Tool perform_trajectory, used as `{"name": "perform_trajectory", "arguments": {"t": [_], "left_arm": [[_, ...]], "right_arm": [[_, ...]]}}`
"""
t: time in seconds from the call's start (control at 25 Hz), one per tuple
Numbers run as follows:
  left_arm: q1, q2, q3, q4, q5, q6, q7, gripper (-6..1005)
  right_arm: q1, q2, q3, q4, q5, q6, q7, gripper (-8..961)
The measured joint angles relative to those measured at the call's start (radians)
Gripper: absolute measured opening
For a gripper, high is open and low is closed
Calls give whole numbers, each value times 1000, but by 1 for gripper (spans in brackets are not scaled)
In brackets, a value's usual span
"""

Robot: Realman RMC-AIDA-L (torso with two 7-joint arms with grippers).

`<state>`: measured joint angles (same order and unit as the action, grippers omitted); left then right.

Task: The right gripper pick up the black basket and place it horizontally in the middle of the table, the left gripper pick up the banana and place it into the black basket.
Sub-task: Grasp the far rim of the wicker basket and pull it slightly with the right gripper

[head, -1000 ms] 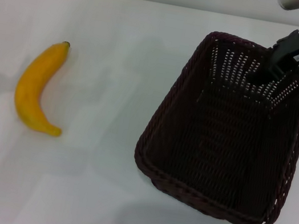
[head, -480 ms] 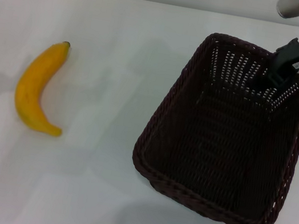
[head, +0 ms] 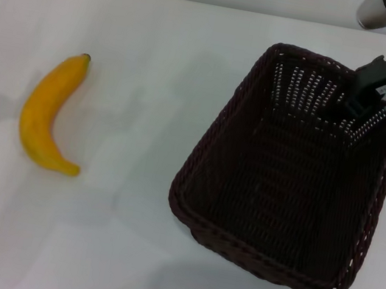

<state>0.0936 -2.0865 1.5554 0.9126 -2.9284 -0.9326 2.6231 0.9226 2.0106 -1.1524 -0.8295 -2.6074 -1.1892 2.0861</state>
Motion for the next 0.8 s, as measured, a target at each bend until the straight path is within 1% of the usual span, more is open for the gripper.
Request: {"name": "perform_trajectory", "arguments": {"t": [0.52, 0.72, 0.8], "left_arm": [[3, 0, 0, 0, 0, -6, 0, 878], [5, 0, 0, 0, 0, -14, 0, 878], [5, 0, 0, 0, 0, -14, -1, 878]], "right_arm": [[-18, 2, -10, -25, -7, 3, 6, 616], [-80, 3, -74, -125, -8, 12, 11, 578], [-95, 3, -87, -157, -6, 8, 39, 545]]}}
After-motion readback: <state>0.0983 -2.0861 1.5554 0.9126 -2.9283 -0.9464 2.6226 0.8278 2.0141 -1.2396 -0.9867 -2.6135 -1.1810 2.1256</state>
